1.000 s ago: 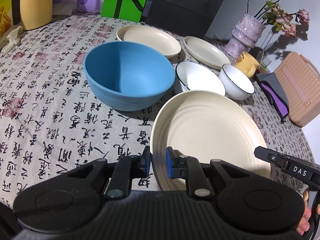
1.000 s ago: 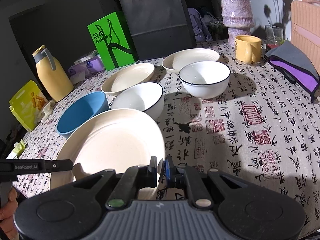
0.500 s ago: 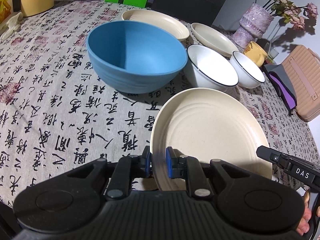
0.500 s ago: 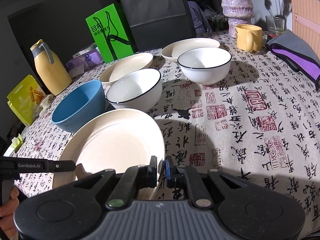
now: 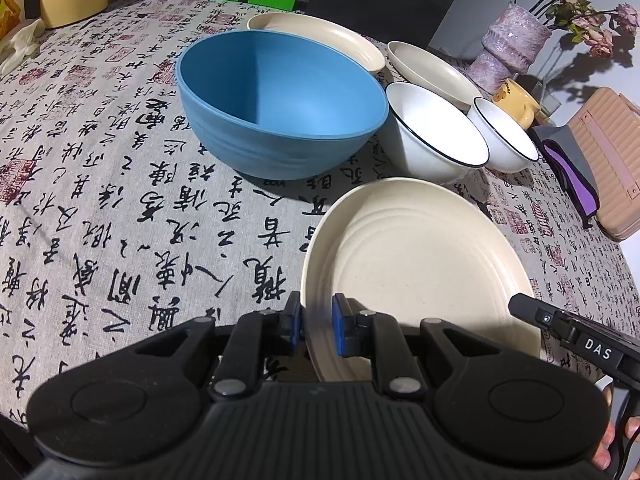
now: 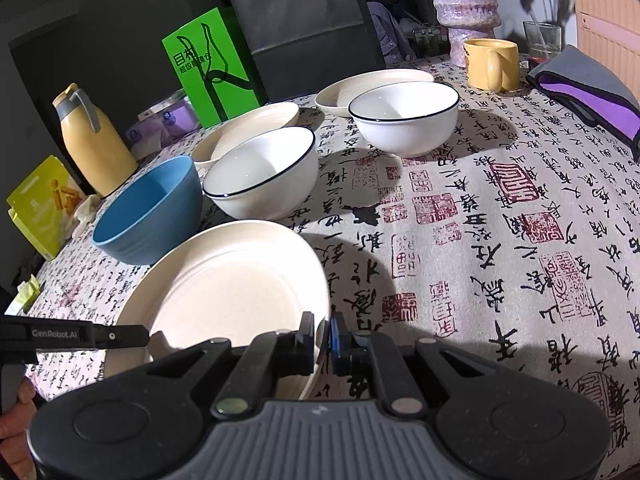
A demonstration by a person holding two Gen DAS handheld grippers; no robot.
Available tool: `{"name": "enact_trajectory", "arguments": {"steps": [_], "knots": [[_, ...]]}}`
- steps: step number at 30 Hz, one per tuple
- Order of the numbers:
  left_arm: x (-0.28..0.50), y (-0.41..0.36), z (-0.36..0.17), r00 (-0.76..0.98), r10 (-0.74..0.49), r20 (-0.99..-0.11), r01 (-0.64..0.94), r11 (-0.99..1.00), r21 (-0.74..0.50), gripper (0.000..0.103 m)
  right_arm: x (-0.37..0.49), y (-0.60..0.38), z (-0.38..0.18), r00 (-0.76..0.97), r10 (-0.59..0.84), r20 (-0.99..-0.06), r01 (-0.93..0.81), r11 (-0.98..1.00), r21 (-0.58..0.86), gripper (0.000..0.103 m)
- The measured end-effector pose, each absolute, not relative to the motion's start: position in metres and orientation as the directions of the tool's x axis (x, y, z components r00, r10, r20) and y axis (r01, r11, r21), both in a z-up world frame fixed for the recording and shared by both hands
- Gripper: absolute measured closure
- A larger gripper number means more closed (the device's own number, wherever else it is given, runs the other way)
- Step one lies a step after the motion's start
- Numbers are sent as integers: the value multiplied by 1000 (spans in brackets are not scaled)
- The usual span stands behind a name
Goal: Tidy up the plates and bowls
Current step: 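Carry the cream plate toward the blue bowl and lower it onto the cloth, then open both grippers to release the cream plate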
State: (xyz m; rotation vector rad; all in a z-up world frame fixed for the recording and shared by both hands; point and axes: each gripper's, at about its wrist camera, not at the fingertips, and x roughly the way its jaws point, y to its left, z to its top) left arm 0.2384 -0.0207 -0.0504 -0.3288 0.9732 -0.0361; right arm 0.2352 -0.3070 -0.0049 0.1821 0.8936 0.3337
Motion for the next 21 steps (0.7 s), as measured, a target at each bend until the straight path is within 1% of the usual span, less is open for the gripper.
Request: {"name": "enact_trajectory", "arguments": {"steps": [12, 13, 14, 15, 16, 17, 18, 19, 20, 21], "knots": [[235, -18, -52, 590, -205, -781, -90, 944, -316, 85, 231, -311, -16, 595, 379, -709, -179, 922, 343, 95], [235, -18, -52, 592, -210, -778, -87, 943, -321, 84, 231, -312, -16, 596, 380, -707, -175, 921, 348, 95], [234, -17, -52, 594, -216, -775, -84, 941, -328, 82, 231, -312, -16, 597, 383, -705, -172, 919, 354, 92], [234, -16, -52, 597, -220, -771, -82, 940, -332, 81, 231, -313, -16, 598, 388, -702, -171, 917, 361, 92], [233, -16, -52, 601, -221, -768, -80, 939, -334, 76, 231, -313, -16, 599, 390, -699, -170, 915, 365, 92], [232, -16, -51, 608, -219, -763, -77, 940, -332, 69, 230, -314, -16, 602, 391, -696, -170, 915, 367, 92], [231, -15, -50, 615, -218, -758, -74, 941, -331, 65, 229, -314, -15, 607, 390, -692, -169, 915, 367, 91], [229, -15, -49, 623, -215, -752, -71, 942, -328, 60, 228, -314, -14, 613, 388, -688, -170, 915, 365, 89], [228, -15, -47, 631, -214, -745, -65, 943, -326, 58, 227, -315, -12, 618, 388, -683, -171, 915, 366, 81], [227, -14, -46, 640, -216, -738, -57, 944, -326, 56, 226, -316, -11, 624, 391, -677, -170, 913, 371, 65]]}}
